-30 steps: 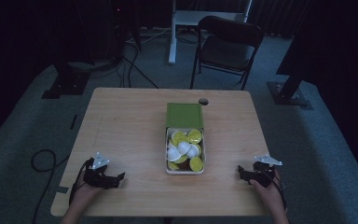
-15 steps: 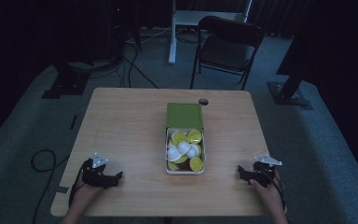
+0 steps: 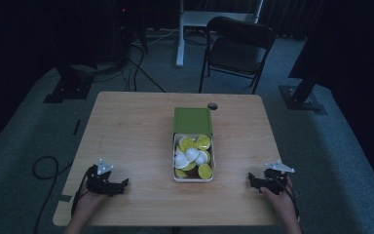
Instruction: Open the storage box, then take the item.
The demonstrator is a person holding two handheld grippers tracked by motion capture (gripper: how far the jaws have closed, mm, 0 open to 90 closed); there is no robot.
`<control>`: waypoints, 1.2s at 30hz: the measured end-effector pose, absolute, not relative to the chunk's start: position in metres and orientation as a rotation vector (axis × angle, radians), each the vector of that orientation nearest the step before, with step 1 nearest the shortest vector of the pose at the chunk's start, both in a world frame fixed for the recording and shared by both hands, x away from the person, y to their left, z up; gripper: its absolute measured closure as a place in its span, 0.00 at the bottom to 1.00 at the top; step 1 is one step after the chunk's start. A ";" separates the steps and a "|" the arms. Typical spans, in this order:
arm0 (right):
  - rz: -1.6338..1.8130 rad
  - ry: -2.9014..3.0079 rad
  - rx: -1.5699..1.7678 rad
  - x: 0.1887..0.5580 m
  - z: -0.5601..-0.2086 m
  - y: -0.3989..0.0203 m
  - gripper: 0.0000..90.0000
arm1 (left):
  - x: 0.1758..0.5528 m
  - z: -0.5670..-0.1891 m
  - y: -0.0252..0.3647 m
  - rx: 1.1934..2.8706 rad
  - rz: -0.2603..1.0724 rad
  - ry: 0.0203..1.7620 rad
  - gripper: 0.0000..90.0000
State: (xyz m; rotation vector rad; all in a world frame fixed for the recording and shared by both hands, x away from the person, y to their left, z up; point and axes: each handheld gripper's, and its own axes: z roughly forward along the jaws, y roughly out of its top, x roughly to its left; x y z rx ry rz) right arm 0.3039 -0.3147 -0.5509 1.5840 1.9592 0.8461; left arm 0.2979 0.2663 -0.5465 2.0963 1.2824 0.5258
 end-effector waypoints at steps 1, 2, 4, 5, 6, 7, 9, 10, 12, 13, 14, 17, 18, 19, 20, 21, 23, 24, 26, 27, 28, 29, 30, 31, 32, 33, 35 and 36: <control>0.845 1.956 1.587 0.304 -0.551 -0.314 0.12 | 0.298 -0.546 0.266 2.096 0.526 1.284 0.01; 0.843 1.951 1.591 0.304 -0.551 -0.314 0.12 | 0.299 -0.546 0.265 2.095 0.527 1.286 0.01; 0.838 1.942 1.600 0.304 -0.551 -0.313 0.12 | 0.299 -0.546 0.264 2.087 0.532 1.302 0.01; 0.832 1.934 1.611 0.304 -0.551 -0.312 0.12 | 0.300 -0.546 0.263 2.083 0.535 1.309 0.01; 0.827 1.926 1.619 0.303 -0.550 -0.311 0.12 | 0.300 -0.546 0.262 2.084 0.534 1.308 0.01; 0.825 1.927 1.621 0.303 -0.550 -0.310 0.12 | 0.300 -0.546 0.262 2.088 0.532 1.299 0.01; 0.815 1.927 1.634 0.303 -0.549 -0.309 0.12 | 0.301 -0.546 0.262 2.090 0.527 1.292 0.01; 0.816 1.932 1.634 0.303 -0.549 -0.308 0.12 | 0.301 -0.547 0.262 2.090 0.526 1.290 0.01; 0.818 1.927 1.651 0.303 -0.548 -0.307 0.12 | 0.301 -0.547 0.262 2.090 0.526 1.290 0.01; 0.821 1.921 1.660 0.302 -0.547 -0.306 0.12 | 0.301 -0.547 0.262 2.090 0.526 1.288 0.01; 0.825 1.918 1.664 0.302 -0.546 -0.305 0.12 | 0.301 -0.547 0.263 2.092 0.525 1.286 0.01; 0.838 1.913 1.659 0.300 -0.542 -0.300 0.12 | 0.301 -0.546 0.263 2.097 0.523 1.279 0.01; 0.842 1.921 1.654 0.300 -0.540 -0.298 0.12 | 0.301 -0.547 0.263 2.097 0.523 1.279 0.01; 0.843 1.929 1.649 0.299 -0.539 -0.297 0.12 | 0.301 -0.547 0.263 2.096 0.523 1.279 0.01; 0.840 1.931 1.645 0.299 -0.538 -0.295 0.12 | 0.301 -0.546 0.263 2.097 0.523 1.279 0.01; 0.841 1.932 1.645 0.299 -0.537 -0.294 0.12 | 0.301 -0.547 0.263 2.096 0.523 1.280 0.01; 0.859 1.931 1.652 0.299 -0.535 -0.291 0.12 | 0.300 -0.547 0.263 2.092 0.525 1.287 0.01; 0.858 1.931 1.652 0.299 -0.534 -0.290 0.12 | 0.300 -0.547 0.263 2.090 0.527 1.292 0.01; 0.862 1.925 1.650 0.299 -0.531 -0.287 0.12 | 0.299 -0.547 0.263 2.089 0.528 1.293 0.01; 0.866 1.920 1.652 0.299 -0.529 -0.285 0.12 | 0.299 -0.547 0.262 2.088 0.528 1.294 0.01; 0.872 1.919 1.654 0.299 -0.527 -0.284 0.12 | 0.299 -0.547 0.263 2.089 0.528 1.294 0.01; 0.877 1.918 1.653 0.299 -0.525 -0.282 0.12 | 0.299 -0.547 0.263 2.090 0.528 1.294 0.01; 0.884 1.913 1.654 0.299 -0.524 -0.281 0.12 | 0.299 -0.547 0.263 2.090 0.528 1.294 0.01; 0.888 1.908 1.657 0.298 -0.523 -0.280 0.12 | 0.299 -0.547 0.263 2.089 0.528 1.294 0.01; 0.890 1.905 1.655 0.298 -0.521 -0.278 0.12 | 0.299 -0.547 0.263 2.090 0.528 1.294 0.01; 0.889 1.905 1.649 0.298 -0.520 -0.277 0.12 | 0.299 -0.547 0.263 2.089 0.528 1.294 0.01; 0.895 1.903 1.649 0.298 -0.515 -0.273 0.14 | 0.299 -0.547 0.263 2.090 0.528 1.294 0.01; 0.902 1.897 1.651 0.298 -0.513 -0.271 0.14 | 0.299 -0.547 0.263 2.090 0.528 1.294 0.01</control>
